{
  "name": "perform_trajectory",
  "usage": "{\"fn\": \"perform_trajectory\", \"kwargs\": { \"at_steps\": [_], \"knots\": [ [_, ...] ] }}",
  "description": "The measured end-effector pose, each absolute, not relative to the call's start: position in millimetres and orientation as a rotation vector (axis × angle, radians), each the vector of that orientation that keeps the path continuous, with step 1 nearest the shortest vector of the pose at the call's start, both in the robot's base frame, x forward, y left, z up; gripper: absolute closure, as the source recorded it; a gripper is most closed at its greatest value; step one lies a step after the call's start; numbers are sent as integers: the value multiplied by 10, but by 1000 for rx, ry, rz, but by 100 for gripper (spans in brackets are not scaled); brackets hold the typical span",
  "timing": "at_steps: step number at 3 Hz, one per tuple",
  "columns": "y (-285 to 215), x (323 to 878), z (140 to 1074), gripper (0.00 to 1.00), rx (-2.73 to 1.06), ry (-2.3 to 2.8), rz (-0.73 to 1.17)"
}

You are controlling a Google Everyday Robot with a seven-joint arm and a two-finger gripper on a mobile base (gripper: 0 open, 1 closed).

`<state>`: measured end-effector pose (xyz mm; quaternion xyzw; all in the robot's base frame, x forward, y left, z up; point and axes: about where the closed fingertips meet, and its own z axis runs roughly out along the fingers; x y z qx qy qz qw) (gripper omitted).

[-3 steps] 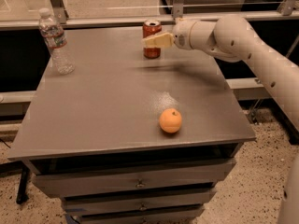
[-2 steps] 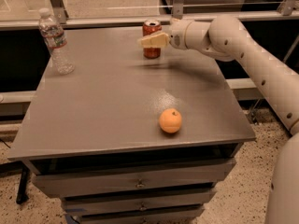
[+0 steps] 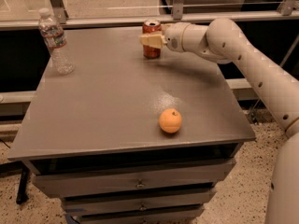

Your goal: Move coke can near orange

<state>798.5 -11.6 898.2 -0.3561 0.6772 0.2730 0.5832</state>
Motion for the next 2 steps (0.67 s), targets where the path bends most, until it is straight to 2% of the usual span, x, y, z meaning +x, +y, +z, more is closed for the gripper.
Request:
{"fn": "perform_trajectory", "kwargs": {
  "at_steps": [2],
  "knots": [
    [-149, 7615, 9135, 87, -817, 1559, 679]
  ]
}}
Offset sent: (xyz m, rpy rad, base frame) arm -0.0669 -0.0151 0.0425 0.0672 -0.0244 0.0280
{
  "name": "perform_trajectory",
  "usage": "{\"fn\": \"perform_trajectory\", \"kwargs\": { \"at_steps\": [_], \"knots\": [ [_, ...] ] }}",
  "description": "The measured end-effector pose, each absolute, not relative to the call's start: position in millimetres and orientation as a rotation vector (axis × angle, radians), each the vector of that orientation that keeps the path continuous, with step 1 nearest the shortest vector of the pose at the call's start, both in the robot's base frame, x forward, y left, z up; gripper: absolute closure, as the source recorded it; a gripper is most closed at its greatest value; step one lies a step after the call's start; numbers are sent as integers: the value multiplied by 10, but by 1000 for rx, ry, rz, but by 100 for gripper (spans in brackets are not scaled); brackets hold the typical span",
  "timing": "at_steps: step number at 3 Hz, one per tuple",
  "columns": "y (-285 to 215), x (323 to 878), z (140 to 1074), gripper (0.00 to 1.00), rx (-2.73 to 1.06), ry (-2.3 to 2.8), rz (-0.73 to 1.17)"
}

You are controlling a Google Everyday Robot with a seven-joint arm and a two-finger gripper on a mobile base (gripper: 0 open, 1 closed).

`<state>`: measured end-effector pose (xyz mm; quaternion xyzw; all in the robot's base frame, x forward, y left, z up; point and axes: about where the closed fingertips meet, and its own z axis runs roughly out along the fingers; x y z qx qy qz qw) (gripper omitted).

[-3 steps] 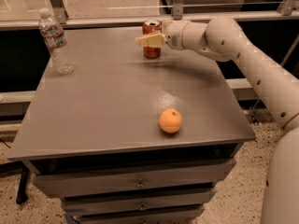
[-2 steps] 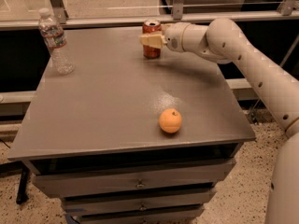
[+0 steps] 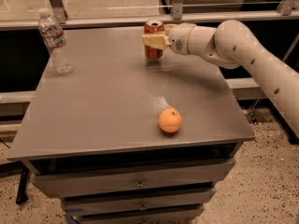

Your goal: Move coke can near orange

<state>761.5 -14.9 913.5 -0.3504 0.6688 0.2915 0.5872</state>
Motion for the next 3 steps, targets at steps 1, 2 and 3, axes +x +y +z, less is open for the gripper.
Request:
{"fn": "perform_trajectory", "kwargs": {
  "at_steps": [1, 2, 3],
  "knots": [
    [-256, 7374, 9277, 100, -820, 1520, 708],
    [-488, 7080, 9242, 100, -803, 1523, 733],
    [-827, 6748, 9041, 100, -772, 1580, 733]
  ]
}}
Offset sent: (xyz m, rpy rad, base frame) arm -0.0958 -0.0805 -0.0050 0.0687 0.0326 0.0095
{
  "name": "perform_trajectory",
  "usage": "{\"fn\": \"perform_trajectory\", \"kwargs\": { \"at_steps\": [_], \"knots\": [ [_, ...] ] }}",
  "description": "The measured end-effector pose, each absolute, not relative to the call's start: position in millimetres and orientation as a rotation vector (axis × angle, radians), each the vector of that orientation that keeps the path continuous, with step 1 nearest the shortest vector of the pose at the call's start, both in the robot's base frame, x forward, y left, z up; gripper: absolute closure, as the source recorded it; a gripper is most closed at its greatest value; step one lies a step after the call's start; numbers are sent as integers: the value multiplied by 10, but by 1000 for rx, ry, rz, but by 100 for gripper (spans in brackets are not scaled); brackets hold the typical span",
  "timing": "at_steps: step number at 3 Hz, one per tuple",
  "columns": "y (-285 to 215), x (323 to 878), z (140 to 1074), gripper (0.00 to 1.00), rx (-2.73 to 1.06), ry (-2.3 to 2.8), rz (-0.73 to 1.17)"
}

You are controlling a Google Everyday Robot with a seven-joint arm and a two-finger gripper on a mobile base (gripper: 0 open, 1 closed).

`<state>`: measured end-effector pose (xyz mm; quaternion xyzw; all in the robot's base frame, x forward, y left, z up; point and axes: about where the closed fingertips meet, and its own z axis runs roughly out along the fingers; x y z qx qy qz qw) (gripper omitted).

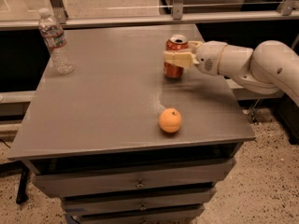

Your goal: Move coke can near orange

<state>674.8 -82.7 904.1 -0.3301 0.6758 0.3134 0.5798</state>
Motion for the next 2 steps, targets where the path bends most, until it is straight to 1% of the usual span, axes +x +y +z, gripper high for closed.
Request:
{"fn": "perform_trajectory", "kwargs": {
  "at_steps": [1, 2],
  "knots": [
    [-1104, 6497, 8856, 100, -745, 1641, 717],
    [-1216, 6419, 8844, 100, -739, 1657, 705]
  ]
}}
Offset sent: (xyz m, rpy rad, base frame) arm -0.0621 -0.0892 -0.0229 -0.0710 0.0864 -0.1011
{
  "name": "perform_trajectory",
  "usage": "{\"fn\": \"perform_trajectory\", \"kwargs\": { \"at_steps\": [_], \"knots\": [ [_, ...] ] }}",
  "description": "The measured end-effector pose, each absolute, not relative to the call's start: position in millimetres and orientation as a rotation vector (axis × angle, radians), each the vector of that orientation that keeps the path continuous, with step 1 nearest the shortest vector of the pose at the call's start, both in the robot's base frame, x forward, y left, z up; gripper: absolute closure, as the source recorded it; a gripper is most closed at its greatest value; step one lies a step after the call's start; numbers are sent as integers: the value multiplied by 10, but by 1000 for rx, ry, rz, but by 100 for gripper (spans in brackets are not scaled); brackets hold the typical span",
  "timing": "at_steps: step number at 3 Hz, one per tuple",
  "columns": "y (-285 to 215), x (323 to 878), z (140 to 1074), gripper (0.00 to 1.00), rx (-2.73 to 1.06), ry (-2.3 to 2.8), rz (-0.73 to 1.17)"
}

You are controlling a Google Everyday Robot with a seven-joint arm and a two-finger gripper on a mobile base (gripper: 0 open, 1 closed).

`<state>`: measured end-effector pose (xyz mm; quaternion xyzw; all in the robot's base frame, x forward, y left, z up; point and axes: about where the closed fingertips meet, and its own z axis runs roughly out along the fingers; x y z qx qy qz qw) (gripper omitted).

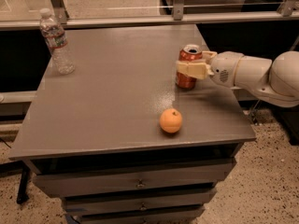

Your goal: Move coke can near orange

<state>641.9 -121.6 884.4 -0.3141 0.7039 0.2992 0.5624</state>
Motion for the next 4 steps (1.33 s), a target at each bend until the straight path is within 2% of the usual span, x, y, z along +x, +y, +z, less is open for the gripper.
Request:
{"fn": "perform_trajectory", "kwargs": {
  "at_steps": [4],
  "knots": [
    [-1217, 6417, 8869, 100, -739, 1657, 705]
  ]
}}
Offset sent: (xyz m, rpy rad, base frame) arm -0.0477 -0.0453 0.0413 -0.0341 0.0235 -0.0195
